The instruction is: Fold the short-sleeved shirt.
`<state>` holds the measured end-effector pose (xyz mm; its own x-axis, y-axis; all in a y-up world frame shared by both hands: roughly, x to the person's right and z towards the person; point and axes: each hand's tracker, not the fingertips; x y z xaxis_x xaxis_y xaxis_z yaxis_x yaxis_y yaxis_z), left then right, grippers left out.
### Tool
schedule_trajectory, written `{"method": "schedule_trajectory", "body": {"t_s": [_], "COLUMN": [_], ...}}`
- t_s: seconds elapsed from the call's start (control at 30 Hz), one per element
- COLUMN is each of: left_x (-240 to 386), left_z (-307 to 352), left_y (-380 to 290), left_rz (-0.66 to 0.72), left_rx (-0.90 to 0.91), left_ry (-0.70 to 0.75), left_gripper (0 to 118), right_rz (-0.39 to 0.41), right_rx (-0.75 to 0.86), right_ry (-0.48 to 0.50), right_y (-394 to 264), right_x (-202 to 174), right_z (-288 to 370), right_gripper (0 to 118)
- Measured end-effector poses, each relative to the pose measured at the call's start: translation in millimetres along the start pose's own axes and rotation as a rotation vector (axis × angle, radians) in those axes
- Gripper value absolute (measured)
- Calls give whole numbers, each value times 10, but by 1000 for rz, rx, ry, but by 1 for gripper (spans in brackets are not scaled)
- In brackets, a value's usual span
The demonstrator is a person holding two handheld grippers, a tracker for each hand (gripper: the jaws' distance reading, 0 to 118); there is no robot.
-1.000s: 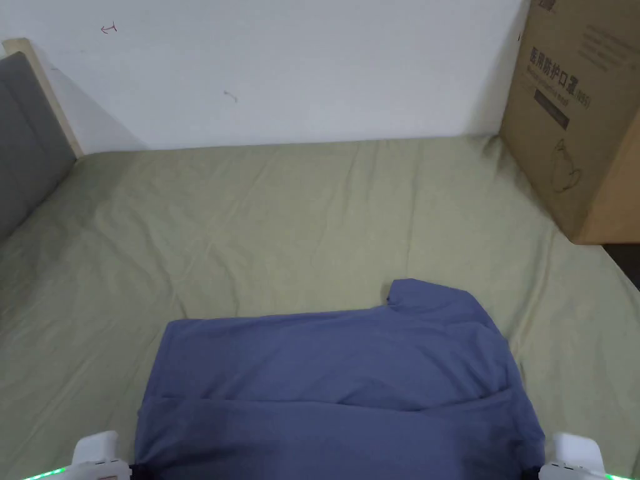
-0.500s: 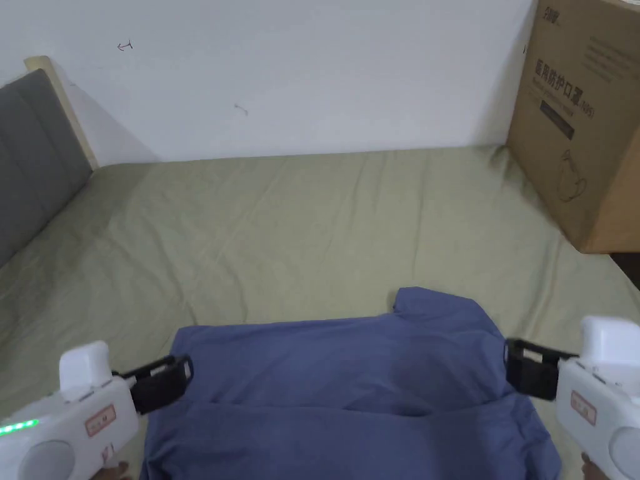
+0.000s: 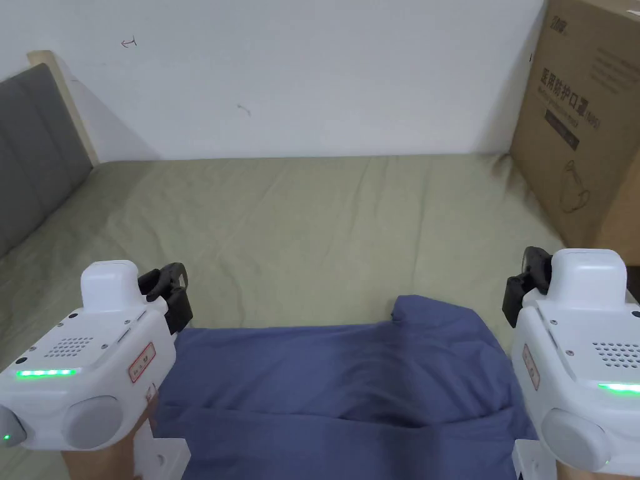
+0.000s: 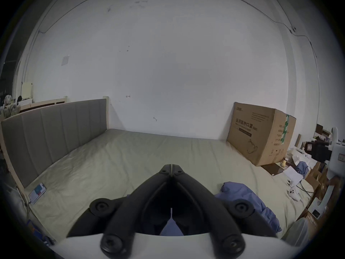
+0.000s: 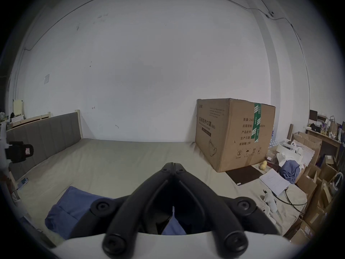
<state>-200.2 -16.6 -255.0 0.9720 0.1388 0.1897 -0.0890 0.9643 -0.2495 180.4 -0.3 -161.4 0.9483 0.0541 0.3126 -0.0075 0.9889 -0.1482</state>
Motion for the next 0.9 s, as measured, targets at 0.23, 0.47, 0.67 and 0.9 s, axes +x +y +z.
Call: {"method": "schedule_trajectory", "body": {"t_s": [0.23,0.47,0.67,0.9], "left_x": [-194,-696,-1045,-1238], "left_z": [-598,-1624,-2433,-2968], "left_y": [-63,-275,-646,-1245], "left_rz": [0,14,55,38], "left_rx": [-145,-377,-698,-829], "left_ry": [17,30,97,178], "left_gripper": [0,0,97,94], "right_rz": [12,35,46,44], "right_rx": [-41,-101,-179,-277], "right_ry": [16,17,11,11], "right_y": [-72,-223,-451,-746], "right_x": [-47,-73,-112,-138], "right_z": [-319,-777,-1162,-1461], "right_gripper": [0,0,0,0]}}
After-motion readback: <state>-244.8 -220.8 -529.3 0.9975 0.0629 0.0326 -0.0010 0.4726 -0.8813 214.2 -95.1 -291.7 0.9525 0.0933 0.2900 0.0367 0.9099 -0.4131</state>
